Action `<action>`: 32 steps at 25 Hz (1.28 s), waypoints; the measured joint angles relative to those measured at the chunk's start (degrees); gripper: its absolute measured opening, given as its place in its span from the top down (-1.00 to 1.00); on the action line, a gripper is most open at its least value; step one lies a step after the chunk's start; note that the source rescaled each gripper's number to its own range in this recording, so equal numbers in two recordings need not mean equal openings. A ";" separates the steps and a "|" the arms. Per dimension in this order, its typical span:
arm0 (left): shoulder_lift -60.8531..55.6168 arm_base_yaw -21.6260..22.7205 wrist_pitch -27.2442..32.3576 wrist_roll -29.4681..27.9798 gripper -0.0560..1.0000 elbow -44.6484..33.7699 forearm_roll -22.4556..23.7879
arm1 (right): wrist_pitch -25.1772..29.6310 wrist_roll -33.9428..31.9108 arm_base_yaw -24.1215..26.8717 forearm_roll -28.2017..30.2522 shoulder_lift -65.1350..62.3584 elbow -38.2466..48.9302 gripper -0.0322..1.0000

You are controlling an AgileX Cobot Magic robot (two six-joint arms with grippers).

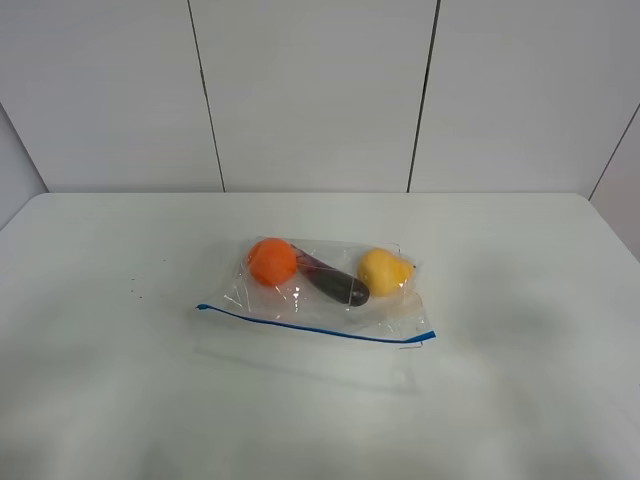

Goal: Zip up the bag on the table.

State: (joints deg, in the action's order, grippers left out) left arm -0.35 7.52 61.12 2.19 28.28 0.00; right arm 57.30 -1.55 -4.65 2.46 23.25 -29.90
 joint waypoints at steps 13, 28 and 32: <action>0.00 0.00 0.00 0.00 -0.98 0.00 0.00 | 0.88 -0.25 0.00 0.00 -19.07 1.69 -0.97; 0.00 0.00 0.00 0.00 -0.98 0.00 0.00 | 0.89 -0.49 0.00 0.00 -23.44 1.69 -0.97; 0.00 0.00 0.00 0.00 -0.98 0.00 0.00 | 0.89 -0.49 0.00 0.00 -23.44 1.69 -0.97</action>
State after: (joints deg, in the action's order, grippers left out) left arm -0.35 7.52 61.12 2.19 28.28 0.00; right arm 58.20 -2.04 -4.65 2.46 -0.19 -28.21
